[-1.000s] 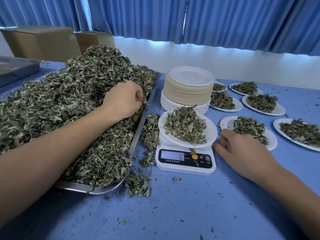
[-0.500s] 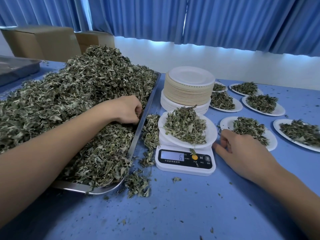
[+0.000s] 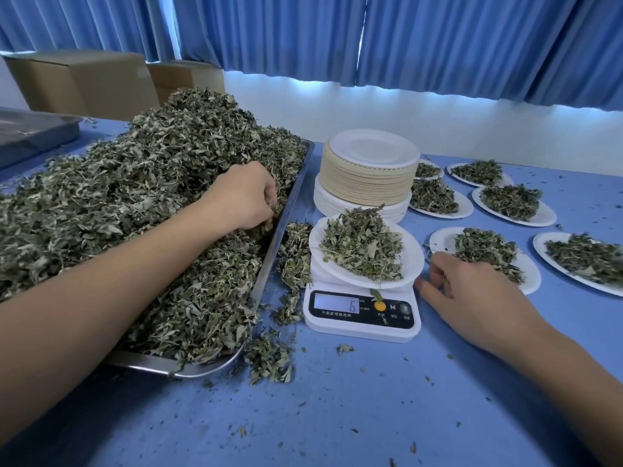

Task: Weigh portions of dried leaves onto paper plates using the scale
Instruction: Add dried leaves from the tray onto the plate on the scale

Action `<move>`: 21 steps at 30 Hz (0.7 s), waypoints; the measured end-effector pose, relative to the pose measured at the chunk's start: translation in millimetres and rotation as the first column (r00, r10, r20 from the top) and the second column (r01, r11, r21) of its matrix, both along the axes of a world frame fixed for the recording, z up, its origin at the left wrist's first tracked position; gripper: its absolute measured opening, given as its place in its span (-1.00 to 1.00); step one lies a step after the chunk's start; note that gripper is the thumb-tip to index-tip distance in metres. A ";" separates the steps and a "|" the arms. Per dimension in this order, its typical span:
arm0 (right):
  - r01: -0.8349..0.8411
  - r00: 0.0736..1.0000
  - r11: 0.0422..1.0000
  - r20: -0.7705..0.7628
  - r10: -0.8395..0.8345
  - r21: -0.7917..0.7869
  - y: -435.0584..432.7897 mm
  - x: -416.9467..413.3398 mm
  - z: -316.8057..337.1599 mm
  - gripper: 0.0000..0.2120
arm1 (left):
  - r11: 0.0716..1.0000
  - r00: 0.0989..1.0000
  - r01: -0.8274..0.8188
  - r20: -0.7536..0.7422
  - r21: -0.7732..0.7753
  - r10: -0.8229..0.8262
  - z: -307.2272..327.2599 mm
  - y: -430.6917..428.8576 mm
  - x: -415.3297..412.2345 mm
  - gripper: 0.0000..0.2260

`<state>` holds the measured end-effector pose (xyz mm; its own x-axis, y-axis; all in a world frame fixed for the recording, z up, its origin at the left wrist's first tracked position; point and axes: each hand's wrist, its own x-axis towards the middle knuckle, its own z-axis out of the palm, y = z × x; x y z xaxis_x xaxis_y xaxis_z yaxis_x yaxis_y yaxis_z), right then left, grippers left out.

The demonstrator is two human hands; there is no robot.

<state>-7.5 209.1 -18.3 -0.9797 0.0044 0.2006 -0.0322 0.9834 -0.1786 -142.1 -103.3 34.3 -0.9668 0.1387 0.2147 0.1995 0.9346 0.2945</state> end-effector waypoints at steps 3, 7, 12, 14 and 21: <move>-0.002 1.000 1.000 0.001 0.002 0.001 0.4 -0.2 -0.1 -0.70 | 1.000 0.999 0.001 0.035 -0.011 -0.001 -5.2 0.2 -0.3 -0.84; -0.001 1.000 1.000 0.000 0.001 0.001 0.7 -0.5 -0.7 -0.70 | 0.994 0.979 0.001 -0.204 0.107 0.021 -8.5 3.6 -2.0 -0.91; 0.001 1.000 1.000 0.010 -0.001 0.002 1.0 -1.7 -0.4 -0.69 | 0.875 0.915 0.227 -0.401 0.427 -0.043 0.5 19.9 5.9 -0.96; -0.002 1.000 1.000 0.009 0.002 0.008 0.6 -2.5 -1.1 -0.69 | 0.790 0.918 0.318 -0.380 0.524 -0.117 5.5 28.5 12.2 -0.92; 0.008 1.000 1.000 0.017 -0.008 0.010 2.2 -3.5 -2.1 -0.67 | 0.645 0.818 0.520 -0.110 0.560 -0.565 9.5 52.0 33.3 -0.78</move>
